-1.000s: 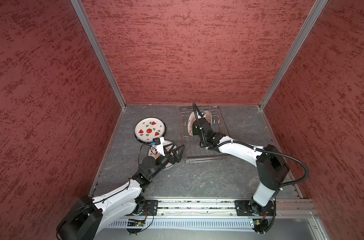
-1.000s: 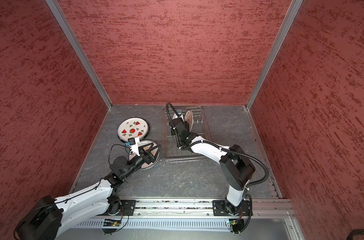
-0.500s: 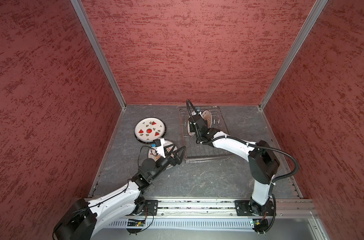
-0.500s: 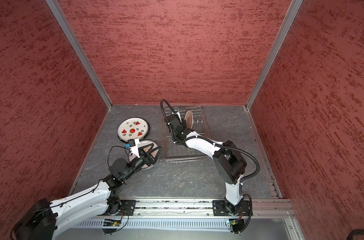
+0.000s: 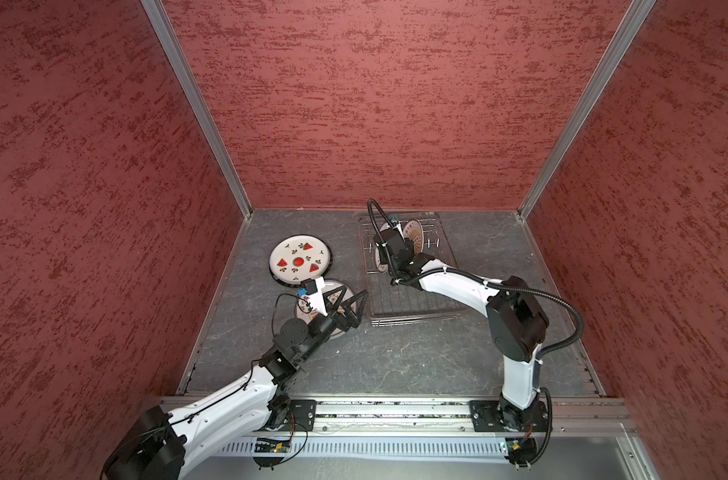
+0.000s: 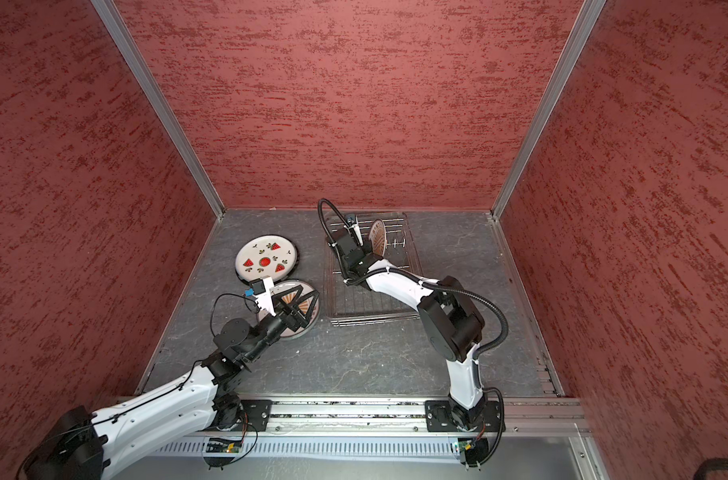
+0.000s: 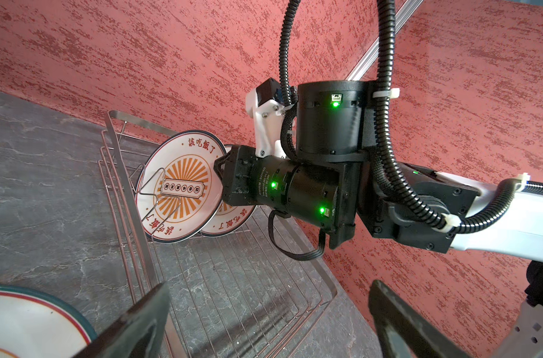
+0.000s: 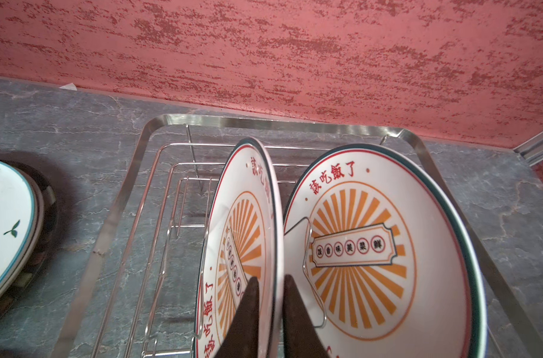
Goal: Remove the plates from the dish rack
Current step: 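Grip the next sunburst plate in the rack with the right gripper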
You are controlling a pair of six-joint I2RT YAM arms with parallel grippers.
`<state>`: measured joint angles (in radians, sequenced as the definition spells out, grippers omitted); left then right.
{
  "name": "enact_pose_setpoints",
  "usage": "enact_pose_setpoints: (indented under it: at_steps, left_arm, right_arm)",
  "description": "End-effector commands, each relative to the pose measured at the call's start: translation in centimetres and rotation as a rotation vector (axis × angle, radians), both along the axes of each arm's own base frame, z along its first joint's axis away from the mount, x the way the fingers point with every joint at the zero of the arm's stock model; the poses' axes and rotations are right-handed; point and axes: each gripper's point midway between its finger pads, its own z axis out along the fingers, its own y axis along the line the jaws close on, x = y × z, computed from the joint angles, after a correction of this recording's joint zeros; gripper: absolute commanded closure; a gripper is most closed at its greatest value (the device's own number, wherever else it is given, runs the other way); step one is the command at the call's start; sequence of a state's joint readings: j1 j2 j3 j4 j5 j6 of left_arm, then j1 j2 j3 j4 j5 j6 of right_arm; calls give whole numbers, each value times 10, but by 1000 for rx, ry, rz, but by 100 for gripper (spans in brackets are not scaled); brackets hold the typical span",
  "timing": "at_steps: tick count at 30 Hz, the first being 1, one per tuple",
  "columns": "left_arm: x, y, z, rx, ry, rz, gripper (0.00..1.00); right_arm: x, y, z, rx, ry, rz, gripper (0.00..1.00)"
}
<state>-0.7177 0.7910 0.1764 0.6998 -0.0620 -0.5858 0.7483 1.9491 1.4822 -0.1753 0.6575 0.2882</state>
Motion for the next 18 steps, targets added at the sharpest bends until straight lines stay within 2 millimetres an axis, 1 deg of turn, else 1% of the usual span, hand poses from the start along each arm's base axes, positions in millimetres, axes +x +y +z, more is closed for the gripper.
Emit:
enact_pose_setpoints:
  at_steps: [1,4,8,13,18]
  left_arm:
    - [0,3,-7,26,0,15,1]
    - [0,3,-7,26,2,16,0]
    - [1,4,-7,24,3,25,1]
    - [2,4,-7,27,6,30,1]
    - [3,5,-7,28,6,39,0]
  right_arm:
    - [6,-3,4,6,-10,-34,85]
    - [6,-3,6,11,-16,-41,86]
    - [7,0,10,34,-32,-50,89]
    - [10,-4,8,21,-44,-85,92]
    - [8,0,8,43,-45,-85,95]
